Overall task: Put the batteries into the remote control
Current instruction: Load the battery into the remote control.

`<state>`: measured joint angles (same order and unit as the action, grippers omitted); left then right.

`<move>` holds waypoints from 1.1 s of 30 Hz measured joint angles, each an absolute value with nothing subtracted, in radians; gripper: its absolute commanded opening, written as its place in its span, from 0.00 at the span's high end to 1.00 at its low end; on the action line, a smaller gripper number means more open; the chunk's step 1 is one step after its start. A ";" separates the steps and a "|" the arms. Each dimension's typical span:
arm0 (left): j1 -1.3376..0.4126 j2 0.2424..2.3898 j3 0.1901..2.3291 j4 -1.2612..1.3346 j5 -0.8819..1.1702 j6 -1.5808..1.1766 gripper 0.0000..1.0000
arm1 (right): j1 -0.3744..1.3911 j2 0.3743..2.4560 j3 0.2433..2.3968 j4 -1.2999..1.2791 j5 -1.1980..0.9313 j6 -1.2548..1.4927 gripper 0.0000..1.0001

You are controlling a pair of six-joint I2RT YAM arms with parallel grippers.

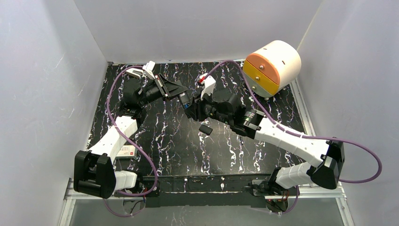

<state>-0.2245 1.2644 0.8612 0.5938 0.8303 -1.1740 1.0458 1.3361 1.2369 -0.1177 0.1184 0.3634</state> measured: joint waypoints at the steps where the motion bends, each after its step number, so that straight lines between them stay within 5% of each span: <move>1: -0.224 1.264 0.861 0.596 0.830 -1.176 1.00 | 1.046 1.336 1.240 -0.122 0.119 0.363 0.66; 15: -0.224 1.264 0.861 0.603 0.819 -1.187 1.00 | 1.049 1.333 1.283 -0.126 0.144 0.391 0.35; 24: -0.224 1.252 0.861 0.614 0.788 -1.191 1.00 | 1.021 1.267 1.229 -0.025 0.173 0.540 0.03; 33: -0.224 1.249 0.861 0.677 0.688 -1.218 1.00 | 0.861 1.258 1.227 0.027 0.155 0.862 0.01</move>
